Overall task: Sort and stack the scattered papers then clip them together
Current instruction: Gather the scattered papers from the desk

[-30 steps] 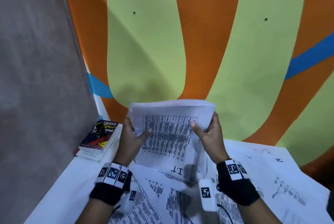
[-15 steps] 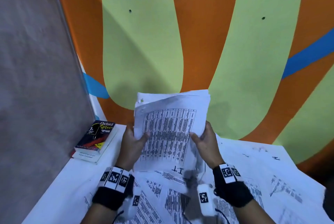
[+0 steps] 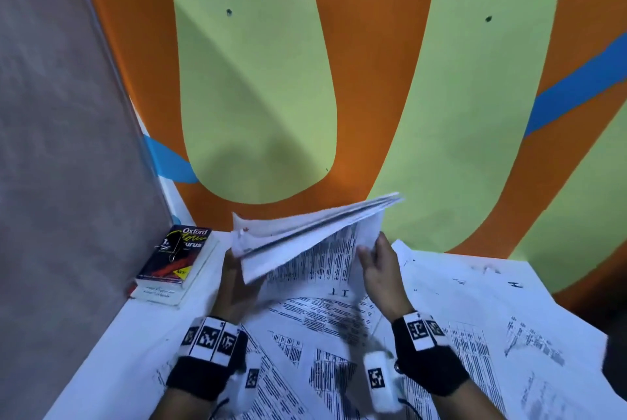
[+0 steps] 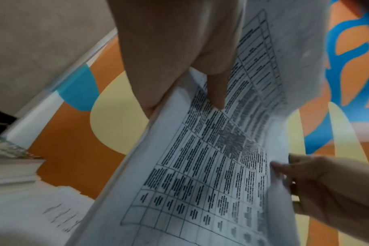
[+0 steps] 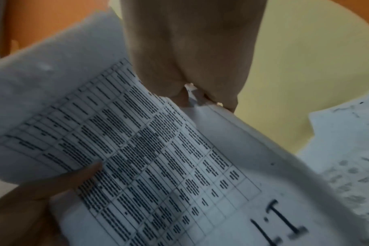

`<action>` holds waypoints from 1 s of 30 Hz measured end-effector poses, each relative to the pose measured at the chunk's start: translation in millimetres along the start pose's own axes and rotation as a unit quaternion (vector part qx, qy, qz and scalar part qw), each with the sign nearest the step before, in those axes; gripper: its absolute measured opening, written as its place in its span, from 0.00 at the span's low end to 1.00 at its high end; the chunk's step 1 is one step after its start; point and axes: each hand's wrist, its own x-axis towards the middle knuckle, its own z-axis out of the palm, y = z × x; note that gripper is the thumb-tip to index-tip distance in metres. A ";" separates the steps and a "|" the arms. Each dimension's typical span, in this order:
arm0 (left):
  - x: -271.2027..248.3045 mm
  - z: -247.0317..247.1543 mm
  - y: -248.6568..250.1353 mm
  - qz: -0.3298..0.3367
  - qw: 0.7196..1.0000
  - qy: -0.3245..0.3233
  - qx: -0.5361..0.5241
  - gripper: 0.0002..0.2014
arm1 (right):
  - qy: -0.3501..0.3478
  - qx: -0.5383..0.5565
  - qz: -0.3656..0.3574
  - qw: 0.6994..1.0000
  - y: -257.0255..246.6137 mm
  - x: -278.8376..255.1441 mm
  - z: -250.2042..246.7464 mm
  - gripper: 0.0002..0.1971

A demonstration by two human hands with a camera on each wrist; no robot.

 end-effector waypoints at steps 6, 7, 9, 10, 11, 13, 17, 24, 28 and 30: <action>2.1 12.7 21.7 0.116 0.989 0.057 0.078 0.19 | -0.032 -0.071 0.089 0.993 15.5 -5.9 -32.5 0.23; 0.4 9.8 23.0 0.129 0.987 0.066 0.073 0.15 | -0.021 -0.132 0.143 0.981 31.3 -12.9 -45.9 0.26; -0.3 5.4 24.8 0.147 0.983 0.086 0.071 0.09 | 0.003 -0.245 0.260 0.934 62.7 -34.1 -78.3 0.29; 0.3 4.9 25.8 0.152 0.981 0.095 0.074 0.08 | 0.011 -0.282 0.318 0.905 74.1 -47.6 -94.6 0.32; 2.6 3.6 25.9 0.160 0.979 0.102 0.079 0.09 | 0.016 -0.307 0.365 0.879 82.6 -60.6 -107.4 0.36; 6.8 1.5 26.2 0.192 0.969 0.120 0.094 0.12 | 0.021 -0.312 0.422 0.851 89.1 -82.3 -125.9 0.43; 6.5 6.5 26.7 0.201 0.965 0.133 0.102 0.18 | 0.034 -0.352 0.476 0.806 98.1 -95.5 -128.1 0.54; -6.9 23.6 22.7 0.200 0.967 0.106 0.113 0.11 | 0.080 -0.253 0.426 0.865 112.6 -91.3 -134.4 0.39; -8.4 20.1 21.9 0.211 0.963 0.101 0.132 0.12 | 0.174 -0.191 0.361 0.896 117.0 -98.4 -153.6 0.13; -4.9 17.6 21.3 0.226 0.960 0.100 0.127 0.14 | 0.221 -0.154 0.350 0.897 117.4 -101.4 -162.2 0.10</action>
